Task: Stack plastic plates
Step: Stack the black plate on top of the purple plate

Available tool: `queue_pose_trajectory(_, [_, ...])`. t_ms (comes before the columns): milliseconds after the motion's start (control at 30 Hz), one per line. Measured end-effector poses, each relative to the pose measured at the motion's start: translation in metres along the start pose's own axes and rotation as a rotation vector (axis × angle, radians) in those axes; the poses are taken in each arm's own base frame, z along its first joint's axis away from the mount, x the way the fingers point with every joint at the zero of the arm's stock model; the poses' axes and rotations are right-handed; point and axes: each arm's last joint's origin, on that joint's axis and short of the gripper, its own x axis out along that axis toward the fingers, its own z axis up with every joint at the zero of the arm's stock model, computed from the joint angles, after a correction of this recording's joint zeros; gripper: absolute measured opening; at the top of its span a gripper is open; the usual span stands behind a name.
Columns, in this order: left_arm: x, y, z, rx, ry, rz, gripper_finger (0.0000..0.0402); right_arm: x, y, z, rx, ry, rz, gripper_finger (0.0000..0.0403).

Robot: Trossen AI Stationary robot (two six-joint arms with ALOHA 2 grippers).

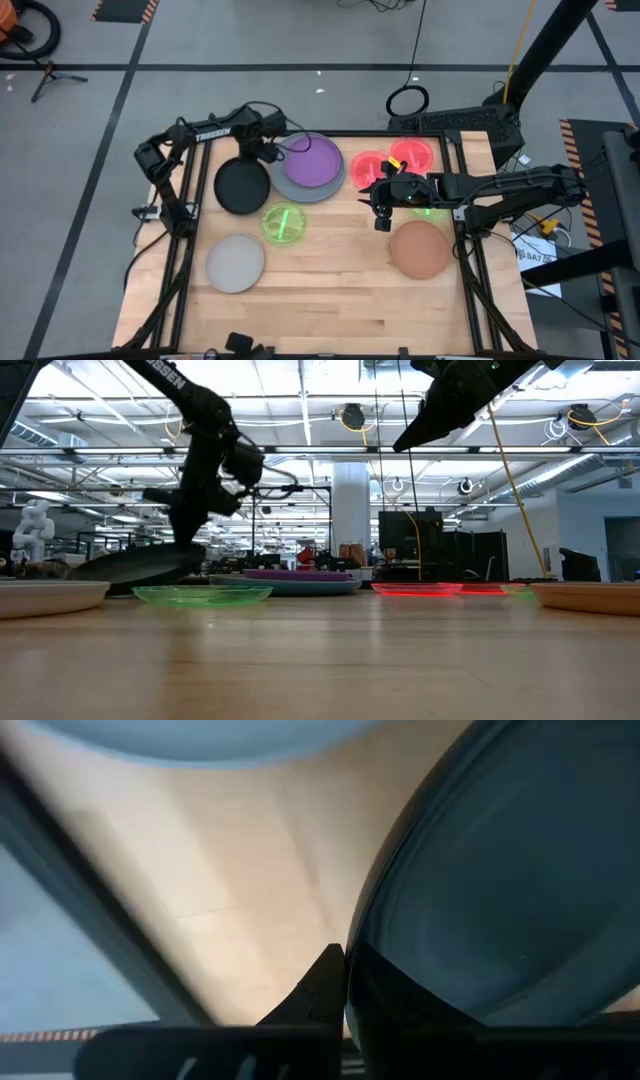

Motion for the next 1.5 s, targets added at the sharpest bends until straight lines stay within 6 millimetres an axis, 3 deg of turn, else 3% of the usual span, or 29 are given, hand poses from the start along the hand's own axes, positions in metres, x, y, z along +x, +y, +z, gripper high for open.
queue_pose_trajectory(267, [-0.058, 0.019, -0.004, -0.114, -0.085, 0.085, 0.0011, 0.000, 0.000, 0.000, 0.000, 0.000, 0.000, 0.0093])
queue_pose_trajectory(367, [-0.076, 0.027, -0.003, -0.255, -0.218, 0.091, 0.0011, 0.000, 0.000, 0.000, 0.000, 0.000, 0.000, 0.0093])
queue_pose_trajectory(500, [-0.089, 0.040, 0.004, -0.578, -0.416, 0.112, 0.0011, 0.000, 0.000, 0.000, 0.000, 0.000, 0.000, 0.0093])
queue_pose_trajectory(567, [-0.091, 0.045, 0.005, -0.701, -0.480, 0.106, 0.0011, 0.000, 0.000, 0.000, 0.000, 0.000, 0.000, 0.0093])
queue_pose_trajectory(767, [-0.095, 0.051, 0.010, -0.857, -0.564, 0.108, 0.0011, 0.000, 0.000, 0.000, 0.000, 0.001, 0.000, 0.0093])
queue_pose_trajectory(1267, [-0.098, 0.048, 0.018, -0.882, -0.606, 0.108, 0.0022, 0.000, 0.000, 0.000, 0.001, 0.001, 0.000, 0.0093])
queue_pose_trajectory(1500, [-0.079, 0.056, 0.029, -0.894, -0.556, 0.081, 0.0024, 0.000, 0.000, -0.001, 0.009, 0.014, 0.001, 0.0093])
